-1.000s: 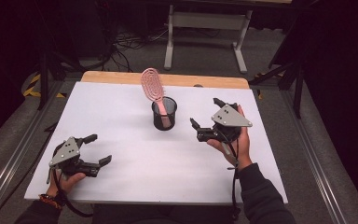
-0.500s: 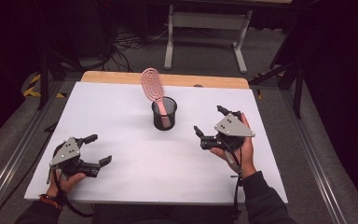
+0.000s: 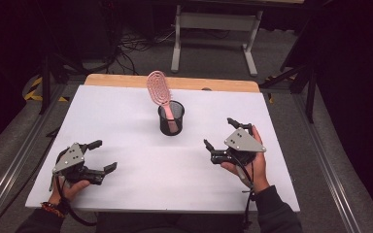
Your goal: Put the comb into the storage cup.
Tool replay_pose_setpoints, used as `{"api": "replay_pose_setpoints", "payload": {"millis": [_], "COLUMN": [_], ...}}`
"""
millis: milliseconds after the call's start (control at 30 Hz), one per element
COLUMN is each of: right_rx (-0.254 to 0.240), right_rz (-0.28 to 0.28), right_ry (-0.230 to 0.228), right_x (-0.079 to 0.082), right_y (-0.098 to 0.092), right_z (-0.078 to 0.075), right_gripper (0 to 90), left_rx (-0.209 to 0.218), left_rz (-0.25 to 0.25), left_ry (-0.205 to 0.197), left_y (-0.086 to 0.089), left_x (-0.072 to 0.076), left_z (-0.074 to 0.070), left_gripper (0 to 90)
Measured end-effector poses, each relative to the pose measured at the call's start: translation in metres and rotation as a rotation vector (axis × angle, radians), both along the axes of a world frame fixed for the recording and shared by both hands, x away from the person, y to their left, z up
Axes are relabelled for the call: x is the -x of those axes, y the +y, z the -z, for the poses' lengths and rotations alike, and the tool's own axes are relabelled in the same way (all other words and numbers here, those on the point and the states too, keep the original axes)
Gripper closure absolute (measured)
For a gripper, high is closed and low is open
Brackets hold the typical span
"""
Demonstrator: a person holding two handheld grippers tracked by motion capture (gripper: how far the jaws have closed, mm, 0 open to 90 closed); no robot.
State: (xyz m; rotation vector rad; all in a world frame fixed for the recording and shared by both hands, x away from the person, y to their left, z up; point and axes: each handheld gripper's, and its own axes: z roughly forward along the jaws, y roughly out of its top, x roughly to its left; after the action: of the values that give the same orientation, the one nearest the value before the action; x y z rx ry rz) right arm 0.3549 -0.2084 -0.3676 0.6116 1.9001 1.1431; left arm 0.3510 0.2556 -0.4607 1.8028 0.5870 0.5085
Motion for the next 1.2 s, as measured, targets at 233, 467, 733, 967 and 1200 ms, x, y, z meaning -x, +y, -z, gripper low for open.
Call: {"api": "replay_pose_setpoints", "payload": {"millis": [233, 467, 733, 967, 1200], "right_rx": [-0.002, -0.008, 0.004, 0.016, -0.011], "right_rz": [-0.022, -0.029, -0.025, -0.005, 0.023], "right_ry": [-0.005, 0.006, 0.026, 0.051, 0.071], "right_x": [0.007, 0.012, 0.017, 0.022, 0.023], "right_y": [-0.008, -0.014, -0.021, -0.031, -0.047], "right_z": [0.011, 0.024, 0.039, 0.053, 0.065], "right_gripper": [6.3, 6.3, 6.4, 6.4, 6.1], "left_rx": [-0.003, -0.002, -0.007, -0.011, -0.012], "left_rz": [-0.001, -0.001, 0.002, 0.004, -0.003], "left_ry": [-0.016, -0.009, -0.011, -0.009, -0.014], "left_y": [-0.001, -0.002, -0.002, -0.003, -0.002], "left_x": [0.002, 0.001, 0.001, 0.002, 0.002], "left_z": [-0.001, 0.000, 0.000, 0.000, -0.001], "left_gripper": [6.5, 6.5, 6.5, 6.4, 6.5]}}
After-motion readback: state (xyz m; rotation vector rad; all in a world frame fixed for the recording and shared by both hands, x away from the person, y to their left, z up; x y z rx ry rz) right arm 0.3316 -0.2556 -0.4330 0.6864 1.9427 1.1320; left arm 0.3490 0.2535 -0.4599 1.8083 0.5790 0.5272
